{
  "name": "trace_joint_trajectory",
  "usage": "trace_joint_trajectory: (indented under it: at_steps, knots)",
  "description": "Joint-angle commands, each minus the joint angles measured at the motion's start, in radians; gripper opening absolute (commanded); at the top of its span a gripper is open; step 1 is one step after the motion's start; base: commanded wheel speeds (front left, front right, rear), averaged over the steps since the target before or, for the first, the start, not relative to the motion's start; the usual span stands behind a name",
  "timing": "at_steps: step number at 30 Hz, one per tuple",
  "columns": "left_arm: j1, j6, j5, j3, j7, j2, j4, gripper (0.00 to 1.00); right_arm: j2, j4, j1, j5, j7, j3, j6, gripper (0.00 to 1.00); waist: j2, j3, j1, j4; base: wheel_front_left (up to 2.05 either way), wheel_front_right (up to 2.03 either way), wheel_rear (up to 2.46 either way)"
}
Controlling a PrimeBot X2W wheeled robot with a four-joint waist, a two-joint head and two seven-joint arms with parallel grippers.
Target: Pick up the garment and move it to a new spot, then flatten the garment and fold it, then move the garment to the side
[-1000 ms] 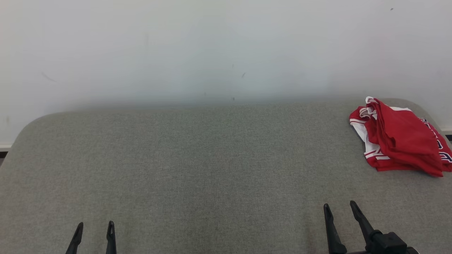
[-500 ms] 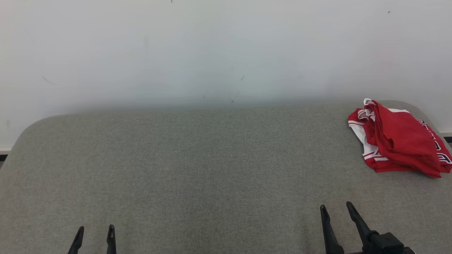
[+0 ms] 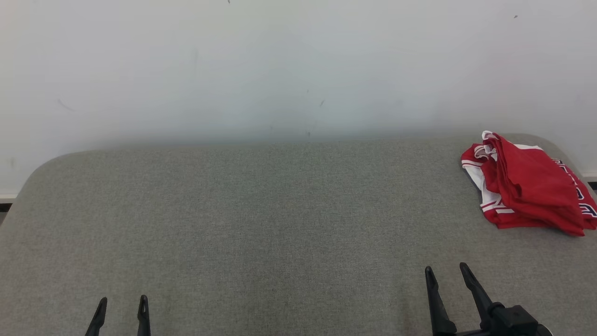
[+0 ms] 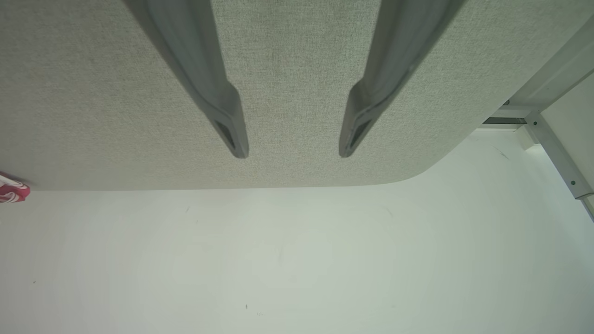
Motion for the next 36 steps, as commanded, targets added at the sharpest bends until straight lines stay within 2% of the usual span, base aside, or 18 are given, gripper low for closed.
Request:
trace_joint_trajectory:
  at_steps: [1,22,23,26,36]
  knots:
    - [-0.001,0.002,-0.003,0.002,-0.003,-0.004,-0.004,1.00,-0.003,-0.003,0.002,0.007,0.000,-0.002,-0.003,1.00,-0.0001,0.001,-0.0001,0.000,0.00,0.00,0.00]
    - [0.000,0.007,-0.002,0.007,-0.003,-0.005,0.002,1.00,-0.005,0.003,0.005,0.019,0.000,-0.002,-0.003,1.00,-0.0001,0.002,-0.0001,0.003,0.00,0.00,0.00]
    - [0.000,0.004,-0.001,0.004,0.000,-0.005,0.008,0.00,0.001,0.006,0.002,0.019,0.000,-0.004,0.000,0.00,-0.0001,0.002,0.0000,0.003,0.00,0.00,0.00]
    - [0.003,0.002,-0.011,0.005,0.007,-0.013,0.037,0.00,0.003,0.032,0.007,0.030,0.005,-0.007,0.000,0.00,-0.0001,0.002,-0.0001,0.002,0.00,0.00,0.00]
    - [-0.034,-0.002,-0.213,0.016,0.063,-0.021,0.051,0.00,0.004,0.033,-0.018,0.236,0.060,-0.024,0.000,0.00,-0.0001,0.008,-0.0001,0.001,0.00,0.00,0.00]
